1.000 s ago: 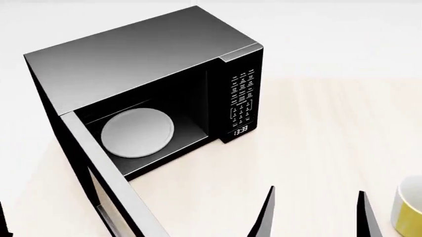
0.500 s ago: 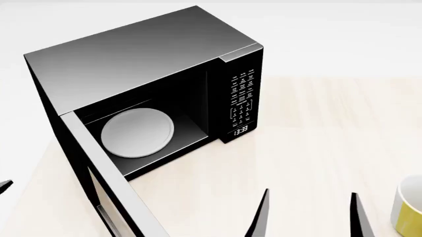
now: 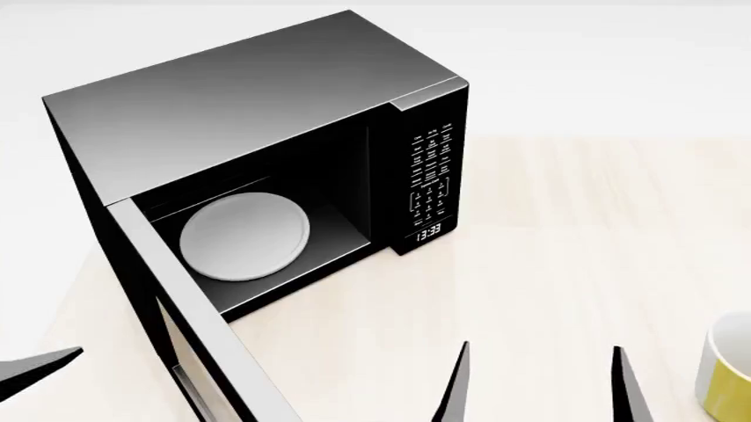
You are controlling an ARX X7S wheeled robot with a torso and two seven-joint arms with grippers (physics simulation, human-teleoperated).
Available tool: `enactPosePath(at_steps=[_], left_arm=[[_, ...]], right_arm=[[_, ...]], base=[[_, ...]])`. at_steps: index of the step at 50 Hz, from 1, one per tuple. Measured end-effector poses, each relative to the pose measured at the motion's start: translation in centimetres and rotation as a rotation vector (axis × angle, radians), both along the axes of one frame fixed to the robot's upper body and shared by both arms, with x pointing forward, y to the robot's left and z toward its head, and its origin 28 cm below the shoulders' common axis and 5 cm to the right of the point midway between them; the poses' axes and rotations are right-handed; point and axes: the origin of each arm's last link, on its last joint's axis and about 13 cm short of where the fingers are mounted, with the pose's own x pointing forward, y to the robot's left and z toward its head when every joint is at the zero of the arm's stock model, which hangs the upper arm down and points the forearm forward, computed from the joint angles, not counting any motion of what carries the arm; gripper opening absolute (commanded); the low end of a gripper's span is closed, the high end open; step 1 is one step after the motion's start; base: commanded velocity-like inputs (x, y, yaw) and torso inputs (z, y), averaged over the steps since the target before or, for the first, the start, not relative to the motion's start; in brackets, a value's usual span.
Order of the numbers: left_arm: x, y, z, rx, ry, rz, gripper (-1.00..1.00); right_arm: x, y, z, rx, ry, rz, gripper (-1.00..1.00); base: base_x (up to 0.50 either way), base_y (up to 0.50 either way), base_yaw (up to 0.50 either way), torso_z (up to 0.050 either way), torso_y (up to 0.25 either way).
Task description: Close the microwave.
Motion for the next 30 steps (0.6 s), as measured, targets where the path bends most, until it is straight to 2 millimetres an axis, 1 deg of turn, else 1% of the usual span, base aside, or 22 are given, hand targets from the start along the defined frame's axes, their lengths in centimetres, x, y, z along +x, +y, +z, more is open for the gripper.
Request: enactPosePath(at_steps=[17, 30], left_arm=[[1.6, -1.7, -1.5, -0.03, 0.002, -0.033, 1.0], [3.1, -2.8, -2.7, -0.074, -0.011, -0.007, 1.0]], right_arm=[[0.0, 0.0, -0.2, -0.004, 0.008, 0.003, 1.0], [0.0, 0.0, -0.3, -0.006, 0.015, 0.006, 1.0]], base=[[0.0, 0.0, 0.0, 0.0, 0.0], [0.0, 0.0, 0.0, 0.0, 0.0]])
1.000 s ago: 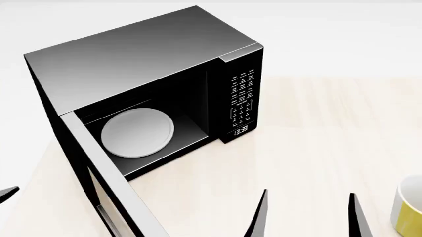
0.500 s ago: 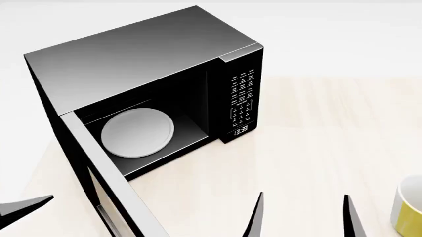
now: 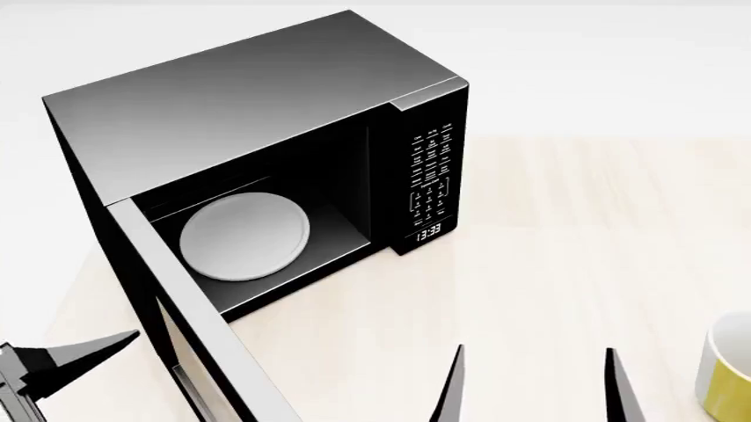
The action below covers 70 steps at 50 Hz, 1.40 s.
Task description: Close the microwave.
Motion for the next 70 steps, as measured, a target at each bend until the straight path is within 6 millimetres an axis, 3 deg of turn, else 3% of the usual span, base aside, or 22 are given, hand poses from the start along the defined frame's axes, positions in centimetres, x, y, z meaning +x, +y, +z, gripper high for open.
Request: enactPosePath(at_steps=[35, 70], left_arm=[[1.9, -2.4, -2.0, -0.06, -0.006, 0.033, 1.0], [3.9, -4.5, -2.3, -0.078, -0.031, 0.095, 1.0]], right_arm=[[0.1, 0.0, -0.2, 0.002, 0.013, -0.001, 1.0], [0.1, -0.1, -0.3, 0.005, 0.025, -0.006, 1.0]], base=[[0.0, 0.0, 0.0, 0.0, 0.0], [0.0, 0.0, 0.0, 0.0, 0.0]])
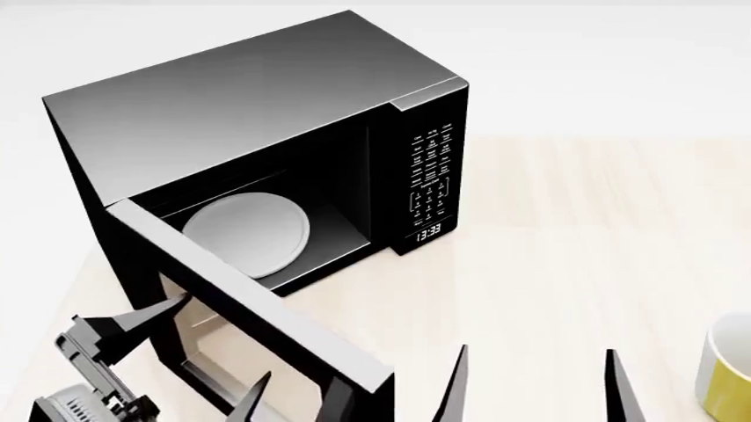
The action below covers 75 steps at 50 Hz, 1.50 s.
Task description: Close the microwave.
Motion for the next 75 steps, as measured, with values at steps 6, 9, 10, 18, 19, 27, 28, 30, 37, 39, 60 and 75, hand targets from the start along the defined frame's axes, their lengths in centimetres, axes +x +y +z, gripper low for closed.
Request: enactPosePath(at_steps=[6, 9, 10, 18, 19, 27, 28, 30, 37, 39, 60, 75], left_arm=[[0.4, -0.2, 0.1, -0.009, -0.003, 0.018, 1.0], [0.6, -0.3, 0.1, -0.012, -0.004, 0.024, 1.0], [0.7, -0.3, 0.1, -0.015, -0.005, 0.028, 1.0], [1.1, -0.7, 0.1, -0.021, -0.007, 0.039, 1.0], [1.1, -0.8, 0.1, -0.021, -0.007, 0.04, 1.0], [1.5, -1.1, 0.0, -0.022, -0.009, 0.048, 1.0], [1.5, -1.1, 0.0, -0.022, -0.01, 0.048, 1.0], [1.6, -1.2, 0.0, -0.023, -0.011, 0.05, 1.0], [1.9, -1.5, 0.0, -0.024, -0.012, 0.056, 1.0], [2.0, -1.5, 0.0, -0.024, -0.013, 0.058, 1.0], [3.0, -2.3, -0.1, -0.032, -0.016, 0.084, 1.0], [3.6, -2.9, -0.2, -0.035, -0.021, 0.109, 1.0]], right_arm=[[0.0, 0.0, 0.0, 0.0, 0.001, -0.001, 1.0], [0.0, 0.0, 0.0, 0.0, 0.001, -0.002, 1.0], [0.0, 0.0, 0.0, 0.0, 0.001, -0.002, 1.0], [0.1, -0.1, 0.0, 0.0, 0.002, -0.003, 1.0], [0.1, -0.1, 0.0, 0.0, 0.002, -0.003, 1.0], [0.1, -0.1, 0.0, 0.001, 0.002, -0.005, 1.0], [0.1, -0.1, 0.0, 0.001, 0.002, -0.005, 1.0], [0.1, -0.1, -0.1, 0.001, 0.003, -0.005, 1.0], [0.1, -0.1, -0.1, 0.001, 0.004, -0.006, 1.0], [0.2, -0.2, -0.1, 0.001, 0.005, -0.006, 1.0], [0.2, -0.2, -0.2, 0.0, 0.011, -0.006, 1.0], [0.2, -0.2, -0.2, -0.001, 0.012, -0.006, 1.0]], base=[[0.0, 0.0, 0.0, 0.0, 0.0], [0.0, 0.0, 0.0, 0.0, 0.0], [0.0, 0.0, 0.0, 0.0, 0.0], [0.0, 0.0, 0.0, 0.0, 0.0], [0.0, 0.0, 0.0, 0.0, 0.0], [0.0, 0.0, 0.0, 0.0, 0.0], [0.0, 0.0, 0.0, 0.0, 0.0], [0.0, 0.0, 0.0, 0.0, 0.0], [0.0, 0.0, 0.0, 0.0, 0.0], [0.0, 0.0, 0.0, 0.0, 0.0], [0.0, 0.0, 0.0, 0.0, 0.0], [0.0, 0.0, 0.0, 0.0, 0.0]])
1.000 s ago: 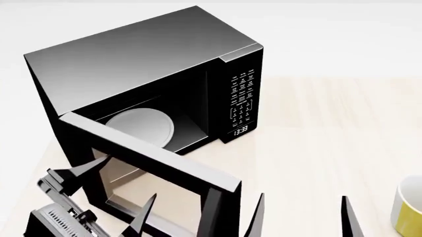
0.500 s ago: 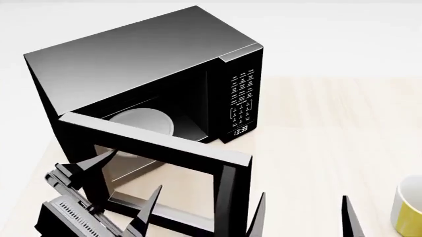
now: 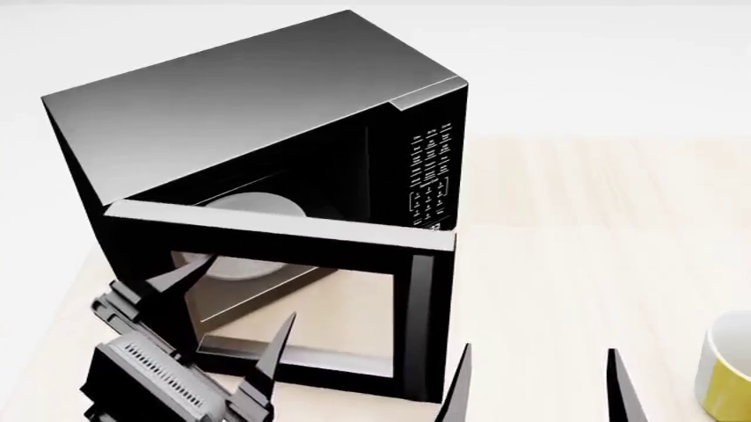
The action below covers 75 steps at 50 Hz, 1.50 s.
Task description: Close the microwave.
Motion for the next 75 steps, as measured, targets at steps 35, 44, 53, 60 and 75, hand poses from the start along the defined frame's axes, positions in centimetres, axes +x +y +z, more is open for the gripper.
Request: enactPosePath(at_steps=[35, 44, 53, 60, 75], left_arm=[[1.6, -0.8, 0.1, -0.008, -0.01, 0.084, 1.0], [2.0, -1.0, 0.1, -0.01, -0.013, 0.105, 1.0], [2.3, -1.0, 0.2, -0.027, -0.016, 0.135, 1.0], [2.5, -1.2, 0.2, -0.032, -0.016, 0.15, 1.0], [2.8, -1.5, 0.1, -0.046, -0.019, 0.177, 1.0]], right_arm=[[0.0, -0.1, 0.0, 0.001, 0.002, -0.001, 1.0], [0.0, 0.0, 0.0, 0.0, 0.003, -0.001, 1.0], [0.0, -0.1, 0.0, -0.001, 0.005, -0.001, 1.0], [0.0, -0.1, -0.1, -0.001, 0.005, -0.001, 1.0], [0.0, -0.1, -0.1, -0.001, 0.006, -0.001, 1.0]], base=[[0.0, 0.0, 0.0, 0.0, 0.0], [0.0, 0.0, 0.0, 0.0, 0.001], [0.0, 0.0, 0.0, 0.0, 0.0], [0.0, 0.0, 0.0, 0.0, 0.001], [0.0, 0.0, 0.0, 0.0, 0.0]])
